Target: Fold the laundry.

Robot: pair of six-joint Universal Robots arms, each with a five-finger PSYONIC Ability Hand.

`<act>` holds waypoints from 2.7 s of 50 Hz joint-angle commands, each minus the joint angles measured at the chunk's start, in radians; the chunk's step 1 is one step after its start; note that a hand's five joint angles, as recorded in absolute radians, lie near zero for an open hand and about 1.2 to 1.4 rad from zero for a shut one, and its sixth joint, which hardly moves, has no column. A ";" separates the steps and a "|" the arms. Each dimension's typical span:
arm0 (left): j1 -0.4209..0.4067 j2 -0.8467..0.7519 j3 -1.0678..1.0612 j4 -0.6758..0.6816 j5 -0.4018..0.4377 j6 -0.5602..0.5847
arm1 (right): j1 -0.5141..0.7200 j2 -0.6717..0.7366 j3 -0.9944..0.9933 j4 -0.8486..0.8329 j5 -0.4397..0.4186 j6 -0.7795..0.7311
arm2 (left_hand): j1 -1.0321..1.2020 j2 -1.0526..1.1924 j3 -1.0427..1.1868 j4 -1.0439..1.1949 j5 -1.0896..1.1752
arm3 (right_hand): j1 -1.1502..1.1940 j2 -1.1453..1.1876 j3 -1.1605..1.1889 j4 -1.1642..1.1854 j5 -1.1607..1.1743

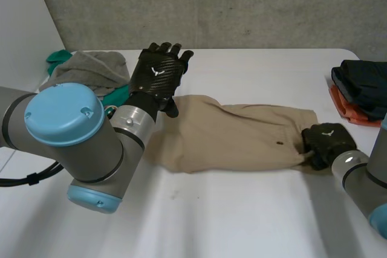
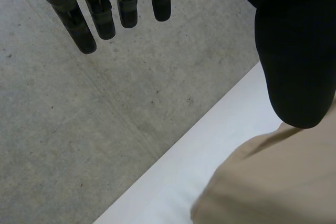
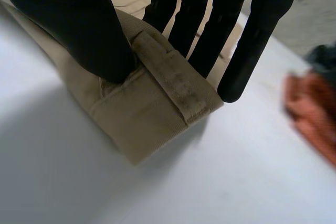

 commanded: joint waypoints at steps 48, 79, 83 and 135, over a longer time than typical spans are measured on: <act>-0.129 -0.101 0.316 -0.348 -0.021 -0.225 | 0.194 -0.137 -0.299 0.219 -0.089 0.308 | 0.024 0.003 -0.001 0.008 -0.013 | -0.879 -0.989 -0.991 -1.011 -0.946; -0.098 -0.162 0.448 -0.621 -0.081 -0.222 | 0.223 -0.093 -0.273 0.126 -0.055 0.047 | -0.012 -0.033 -0.037 -0.028 -0.049 | -0.879 -0.989 -0.991 -1.011 -0.946; -0.070 -0.105 0.453 -0.568 0.046 -0.221 | 0.269 -0.182 -0.102 -0.006 -0.063 -0.004 | -0.012 -0.033 -0.037 -0.028 -0.049 | -0.879 -0.989 -0.991 -1.011 -0.946; -0.040 0.021 0.510 -0.611 0.570 -0.230 | 0.243 0.121 -0.227 -0.224 -0.116 0.027 | 0.000 -0.020 -0.025 -0.016 -0.036 | -0.139 -0.248 -0.251 -0.270 -0.205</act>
